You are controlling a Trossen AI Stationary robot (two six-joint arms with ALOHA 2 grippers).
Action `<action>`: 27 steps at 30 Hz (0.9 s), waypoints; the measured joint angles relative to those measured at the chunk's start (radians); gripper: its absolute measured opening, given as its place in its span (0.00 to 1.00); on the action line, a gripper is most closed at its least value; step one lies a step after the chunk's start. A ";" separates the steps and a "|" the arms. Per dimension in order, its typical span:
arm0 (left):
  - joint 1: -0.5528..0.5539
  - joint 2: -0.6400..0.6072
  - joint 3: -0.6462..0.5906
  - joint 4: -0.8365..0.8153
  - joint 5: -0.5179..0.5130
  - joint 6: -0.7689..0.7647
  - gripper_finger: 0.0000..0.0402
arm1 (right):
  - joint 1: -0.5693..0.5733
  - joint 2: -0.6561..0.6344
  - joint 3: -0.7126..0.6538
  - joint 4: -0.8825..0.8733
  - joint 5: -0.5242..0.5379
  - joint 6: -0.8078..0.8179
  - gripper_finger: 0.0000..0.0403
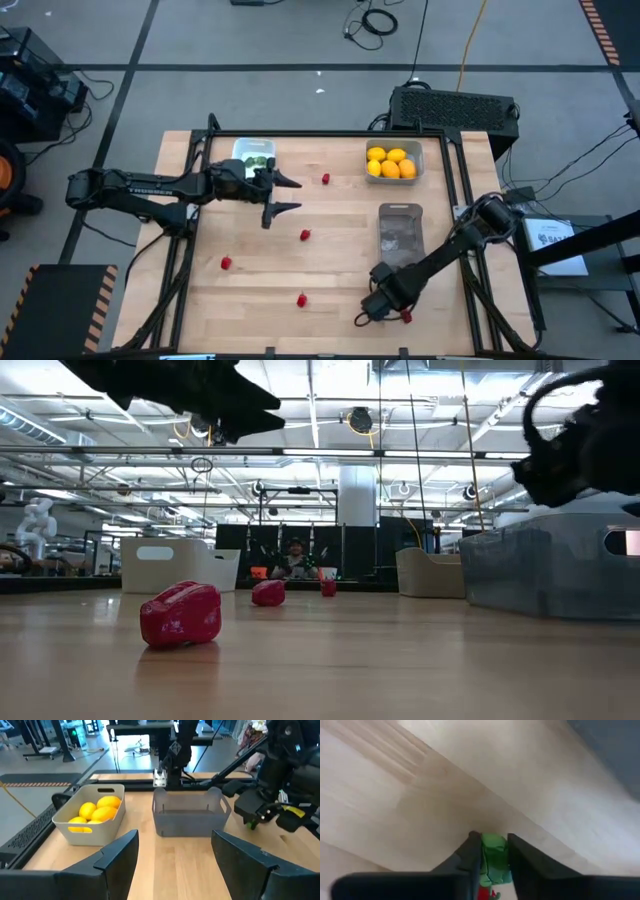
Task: Sort produce into baskets
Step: Put the green chili pepper into the white bin
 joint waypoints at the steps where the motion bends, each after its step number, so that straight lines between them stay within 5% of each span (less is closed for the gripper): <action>1: 0.000 0.000 0.000 -0.006 0.000 0.000 0.64 | -0.006 -0.006 0.000 0.004 0.000 -0.017 0.16; 6: 0.000 0.000 0.000 -0.025 0.000 0.024 0.64 | -0.035 -0.047 0.000 0.016 0.037 -0.085 0.06; 12: -0.005 0.008 0.000 -0.044 0.022 0.015 0.64 | -0.068 -0.111 0.000 0.159 0.190 -0.220 0.08; 20: -0.105 0.095 -0.005 -0.009 0.188 -0.029 0.64 | -0.105 -0.179 0.002 0.571 0.435 -0.680 0.11; 27: -0.202 0.111 -0.116 0.082 -0.130 -0.057 0.64 | -0.157 -0.179 0.003 0.836 0.456 -0.993 0.12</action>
